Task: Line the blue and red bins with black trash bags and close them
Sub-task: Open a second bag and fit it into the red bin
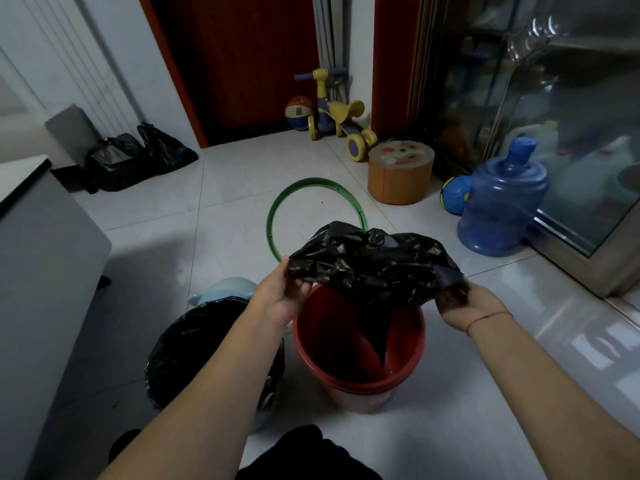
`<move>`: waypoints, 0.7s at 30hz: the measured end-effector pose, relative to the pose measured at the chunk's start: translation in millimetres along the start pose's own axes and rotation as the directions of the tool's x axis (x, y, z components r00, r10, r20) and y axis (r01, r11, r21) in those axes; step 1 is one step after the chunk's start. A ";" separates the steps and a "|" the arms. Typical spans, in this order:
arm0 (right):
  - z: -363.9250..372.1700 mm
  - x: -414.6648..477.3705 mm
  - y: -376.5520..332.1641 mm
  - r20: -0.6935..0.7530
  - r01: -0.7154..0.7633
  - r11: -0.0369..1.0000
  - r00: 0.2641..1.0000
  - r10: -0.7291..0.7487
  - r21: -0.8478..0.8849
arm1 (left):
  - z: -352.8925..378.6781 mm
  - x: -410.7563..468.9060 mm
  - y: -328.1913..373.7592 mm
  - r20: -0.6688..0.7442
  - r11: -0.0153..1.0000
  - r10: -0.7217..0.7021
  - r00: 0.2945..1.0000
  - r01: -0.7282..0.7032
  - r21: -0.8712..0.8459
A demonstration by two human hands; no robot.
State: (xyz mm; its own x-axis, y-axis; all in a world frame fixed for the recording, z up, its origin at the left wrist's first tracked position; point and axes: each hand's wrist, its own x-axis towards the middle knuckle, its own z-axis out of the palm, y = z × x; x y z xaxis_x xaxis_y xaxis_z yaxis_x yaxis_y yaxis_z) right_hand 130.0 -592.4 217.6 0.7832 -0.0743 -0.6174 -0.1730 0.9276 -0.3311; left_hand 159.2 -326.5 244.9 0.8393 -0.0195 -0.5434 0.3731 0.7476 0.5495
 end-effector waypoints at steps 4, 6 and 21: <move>-14.0 14.1 -14.4 -0.112 -0.002 0.998 0.994 0.009 0.065 | -11.8 2.9 5.8 -0.001 0.995 -0.036 0.999 0.036 0.088; -18.5 17.8 -21.1 -0.110 0.002 0.999 0.994 0.003 0.048 | -22.0 6.1 6.2 -0.016 0.987 -0.054 0.998 0.056 0.153; -26.6 38.2 17.5 -0.144 0.052 0.833 0.977 -0.156 -0.552 | -26.6 2.6 -44.3 0.512 -0.451 -0.036 0.858 -0.471 0.758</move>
State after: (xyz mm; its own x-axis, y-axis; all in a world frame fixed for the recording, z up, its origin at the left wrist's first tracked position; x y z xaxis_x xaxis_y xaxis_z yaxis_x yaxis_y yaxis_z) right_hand 141.1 -588.7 169.2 0.7060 -0.2706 -0.6544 -0.4328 0.5665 -0.7012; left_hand 134.3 -342.0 202.2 0.9094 -0.3833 -0.1612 -0.2636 -0.8312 0.4896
